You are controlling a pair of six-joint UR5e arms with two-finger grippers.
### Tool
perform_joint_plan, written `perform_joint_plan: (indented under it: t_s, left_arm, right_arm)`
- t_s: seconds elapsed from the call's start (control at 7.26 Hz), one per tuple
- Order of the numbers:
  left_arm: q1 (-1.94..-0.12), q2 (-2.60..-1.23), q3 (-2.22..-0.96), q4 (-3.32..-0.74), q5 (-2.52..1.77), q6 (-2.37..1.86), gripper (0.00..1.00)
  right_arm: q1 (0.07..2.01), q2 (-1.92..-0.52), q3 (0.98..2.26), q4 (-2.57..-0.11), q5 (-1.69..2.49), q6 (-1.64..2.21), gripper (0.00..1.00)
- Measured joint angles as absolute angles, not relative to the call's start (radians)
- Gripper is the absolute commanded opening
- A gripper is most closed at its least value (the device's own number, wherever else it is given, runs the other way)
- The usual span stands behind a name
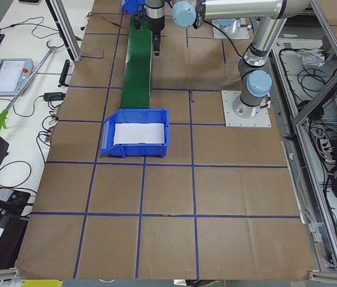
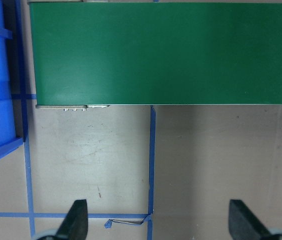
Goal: Transport two buttons from left to right
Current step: 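Carry the red button with the right gripper into the foam-lined bin, then open the right gripper to release the red button and lift away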
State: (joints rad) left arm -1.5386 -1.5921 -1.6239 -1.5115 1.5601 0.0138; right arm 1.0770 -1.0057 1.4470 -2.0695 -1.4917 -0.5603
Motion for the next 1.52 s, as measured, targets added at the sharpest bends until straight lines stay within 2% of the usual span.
perform_joint_plan:
  t_s: [0.28,0.41,0.55,0.69,0.83,1.24,1.52]
  left_arm:
    - [-1.539,-1.592,-1.623,-1.512,1.56,0.013,1.0]
    - [-1.539,-1.592,-1.623,-1.511,1.56,0.013,1.0]
    - [-1.539,-1.592,-1.623,-1.511,1.56,0.012,1.0]
    - [-1.539,-1.592,-1.623,-1.511,1.56,0.012,1.0]
    - [-1.539,-1.591,-1.624,-1.512,1.56,0.012,1.0]
    - [-1.539,-1.592,-1.623,-1.511,1.56,0.013,1.0]
    - [-1.539,-1.592,-1.623,-1.511,1.559,0.013,1.0]
  right_arm:
    - [1.07,-0.991,1.474,-2.087,-1.491,-0.551,0.04]
    - [1.063,-0.985,1.483,-2.088,-1.491,-0.55,0.1]
    - [1.058,-0.983,1.492,-2.089,-1.491,-0.549,0.5]
    - [1.056,-0.982,1.494,-2.091,-1.489,-0.548,0.86]
    - [1.056,-0.982,1.49,-2.095,-1.483,-0.545,0.98]
    - [1.057,-0.998,1.479,-2.116,-1.465,-0.537,0.99]
    - [1.063,-1.067,1.474,-2.101,-1.466,-0.513,0.99]
